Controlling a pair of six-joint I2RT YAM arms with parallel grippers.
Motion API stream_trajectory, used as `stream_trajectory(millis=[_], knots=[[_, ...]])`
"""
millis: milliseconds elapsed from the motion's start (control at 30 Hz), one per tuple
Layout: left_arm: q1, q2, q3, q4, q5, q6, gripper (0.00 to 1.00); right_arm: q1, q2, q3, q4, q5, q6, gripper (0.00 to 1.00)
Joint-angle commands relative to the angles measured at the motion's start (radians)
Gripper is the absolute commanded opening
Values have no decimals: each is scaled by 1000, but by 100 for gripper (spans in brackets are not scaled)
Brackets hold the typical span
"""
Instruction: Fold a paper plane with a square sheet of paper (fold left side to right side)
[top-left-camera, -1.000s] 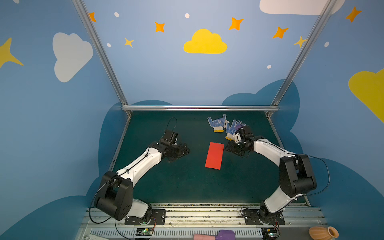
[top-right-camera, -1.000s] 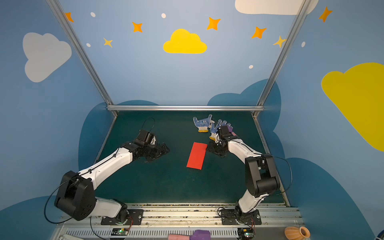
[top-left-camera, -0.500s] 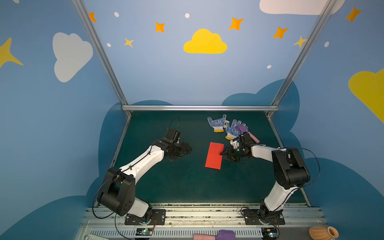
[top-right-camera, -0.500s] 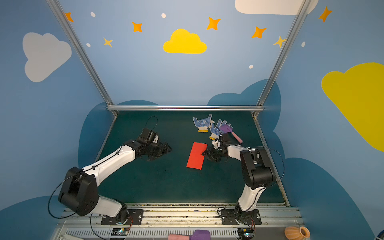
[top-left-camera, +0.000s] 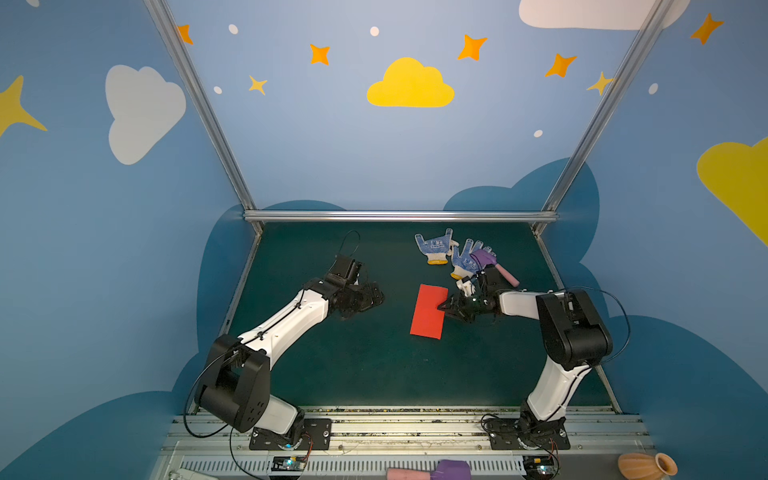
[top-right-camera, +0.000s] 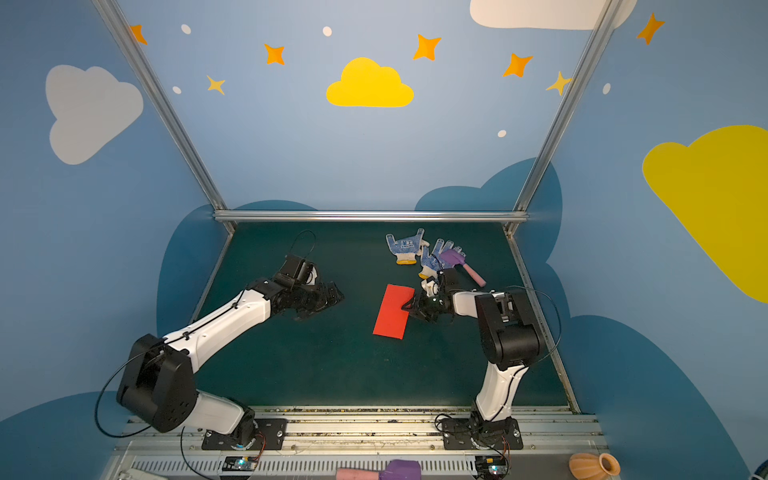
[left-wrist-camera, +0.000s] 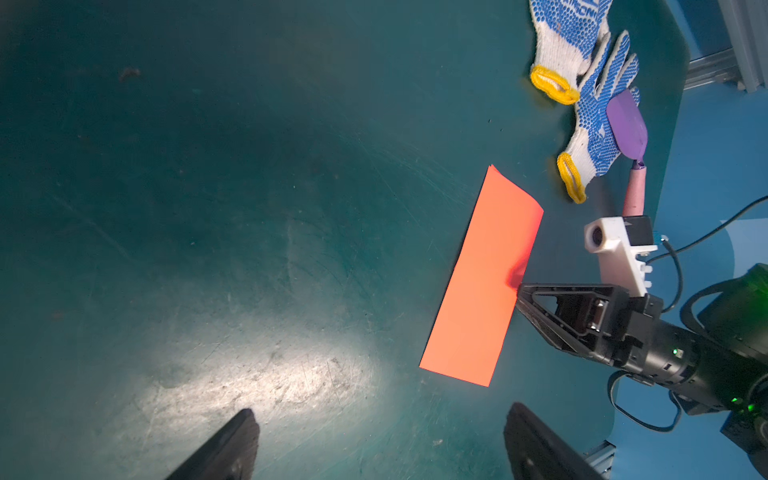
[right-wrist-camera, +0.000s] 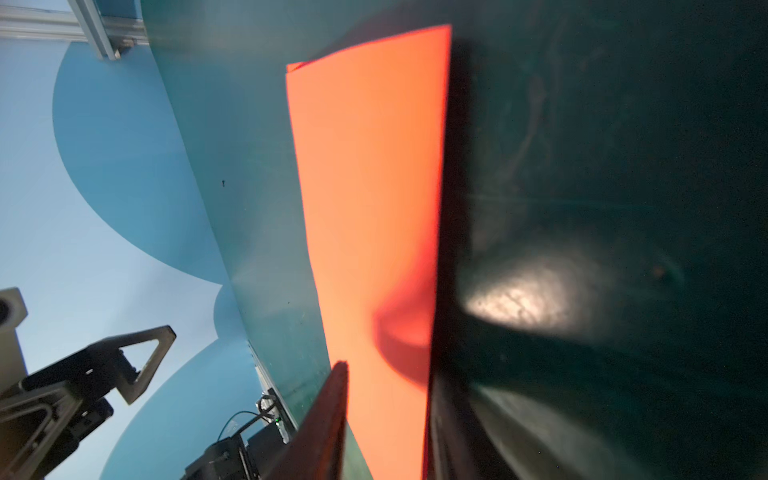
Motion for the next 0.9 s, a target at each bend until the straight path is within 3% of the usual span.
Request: stream_trajectory(millis=[0, 167, 267, 567, 767, 800, 867], knots=[[-4, 6, 26, -29, -12, 10, 93, 2, 27, -18, 2, -11, 1, 25], [-3, 7, 33, -33, -10, 13, 93, 0, 31, -16, -10, -40, -29, 6], [-5, 7, 38, -34, -11, 15, 93, 0, 40, 1, -40, -76, -70, 0], [-16, 8, 33, -30, -5, 10, 93, 36, 88, 79, -196, -229, -246, 0], [-30, 16, 38, -26, -3, 8, 94, 119, 96, 135, -327, -241, -349, 0], [-33, 18, 39, -25, -5, 7, 94, 131, 99, 147, -358, -229, -368, 7], [-39, 22, 40, -20, -2, 4, 94, 144, 89, 166, -415, -173, -395, 33]])
